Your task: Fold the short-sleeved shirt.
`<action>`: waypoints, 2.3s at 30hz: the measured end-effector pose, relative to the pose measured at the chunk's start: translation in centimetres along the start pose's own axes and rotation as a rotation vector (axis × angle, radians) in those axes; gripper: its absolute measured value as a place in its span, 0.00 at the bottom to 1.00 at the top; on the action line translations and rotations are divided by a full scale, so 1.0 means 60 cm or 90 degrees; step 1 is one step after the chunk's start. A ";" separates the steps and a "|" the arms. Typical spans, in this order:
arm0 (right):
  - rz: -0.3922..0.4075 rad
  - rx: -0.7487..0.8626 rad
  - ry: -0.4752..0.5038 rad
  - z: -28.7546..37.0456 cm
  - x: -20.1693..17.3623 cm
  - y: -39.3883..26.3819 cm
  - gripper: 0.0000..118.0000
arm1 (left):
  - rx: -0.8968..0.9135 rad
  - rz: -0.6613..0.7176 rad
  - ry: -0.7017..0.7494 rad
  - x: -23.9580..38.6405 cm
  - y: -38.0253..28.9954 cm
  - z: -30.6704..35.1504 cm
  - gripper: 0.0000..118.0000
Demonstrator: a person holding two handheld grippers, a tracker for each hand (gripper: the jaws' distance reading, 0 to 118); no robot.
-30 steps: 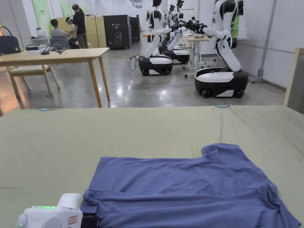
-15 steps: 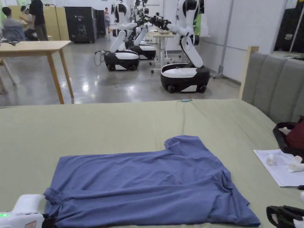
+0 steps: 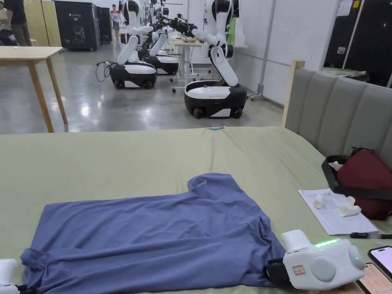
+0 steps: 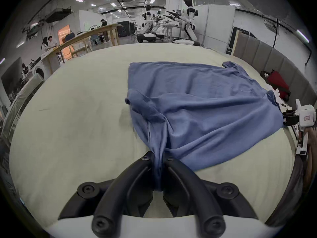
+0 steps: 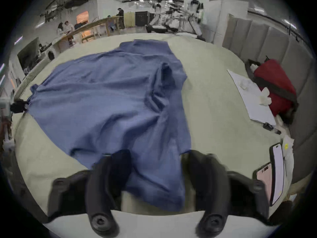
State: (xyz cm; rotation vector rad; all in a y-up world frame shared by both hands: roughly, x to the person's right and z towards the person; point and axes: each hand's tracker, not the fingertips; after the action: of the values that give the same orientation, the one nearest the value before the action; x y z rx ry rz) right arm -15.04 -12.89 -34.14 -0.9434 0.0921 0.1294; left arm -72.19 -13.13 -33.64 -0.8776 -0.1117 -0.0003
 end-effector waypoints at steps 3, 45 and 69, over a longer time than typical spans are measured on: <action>0.001 -0.001 0.028 0.009 -0.007 -0.003 0.03 | -0.001 -0.005 0.004 0.006 -0.004 0.000 0.06; -0.143 0.357 0.064 0.436 -0.042 -0.276 0.74 | 0.253 0.132 -0.053 -0.036 -0.236 0.398 0.43; -0.110 0.314 0.007 0.407 -0.065 -0.206 0.01 | 0.044 0.033 -0.018 -0.096 0.210 -0.015 0.46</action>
State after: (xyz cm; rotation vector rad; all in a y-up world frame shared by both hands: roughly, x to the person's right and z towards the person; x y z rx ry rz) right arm -16.51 -0.52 -9.44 -0.4569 0.0476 -0.0585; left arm -77.27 -6.02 -44.45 -0.8111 -0.1148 0.0641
